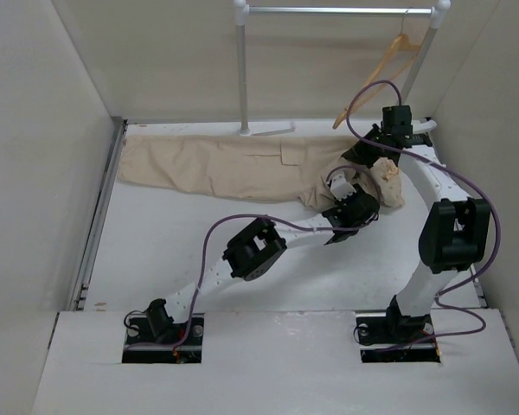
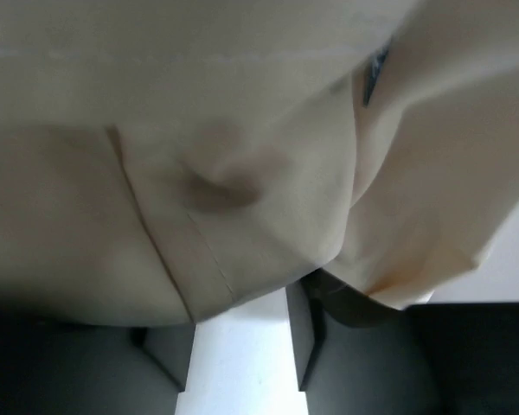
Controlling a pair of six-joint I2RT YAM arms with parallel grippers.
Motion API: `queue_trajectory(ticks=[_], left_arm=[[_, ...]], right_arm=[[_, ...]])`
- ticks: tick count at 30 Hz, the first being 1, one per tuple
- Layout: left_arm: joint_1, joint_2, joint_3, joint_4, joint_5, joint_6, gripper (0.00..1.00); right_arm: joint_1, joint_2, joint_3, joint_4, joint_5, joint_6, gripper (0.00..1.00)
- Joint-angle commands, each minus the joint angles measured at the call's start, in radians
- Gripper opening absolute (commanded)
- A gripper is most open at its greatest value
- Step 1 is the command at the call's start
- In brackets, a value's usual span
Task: Place the trousers on the hanger
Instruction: Flatten out the trousers at the center of the board.
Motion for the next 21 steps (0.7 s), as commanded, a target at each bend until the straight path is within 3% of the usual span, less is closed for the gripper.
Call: queue_trajectory(ticks=[1, 4, 6, 14, 19, 21], left_arm=[[0.026, 0.013, 0.072, 0.008, -0.018, -0.012, 0.29], [0.053, 0.003, 0.053, -0.002, 0.01, -0.015, 0.06], [0.063, -0.04, -0.001, 0.012, 0.033, -0.012, 0.02], [0.053, -0.477, -0.551, 0.066, 0.086, 0.002, 0.0], [0.035, -0.707, -0.728, -0.018, 0.131, 0.031, 0.0], [0.027, -0.781, -0.77, -0.058, 0.123, 0.039, 0.0]], right_arm=[[-0.003, -0.062, 0.001, 0.064, -0.031, 0.016, 0.08], [-0.003, -0.068, -0.004, 0.065, -0.029, 0.017, 0.08], [-0.003, -0.071, -0.007, 0.073, -0.029, 0.017, 0.08], [-0.038, -0.059, 0.048, 0.067, -0.031, 0.005, 0.07], [-0.052, -0.057, 0.048, 0.062, -0.035, -0.029, 0.04], [-0.047, -0.079, 0.019, 0.054, -0.017, -0.056, 0.11]])
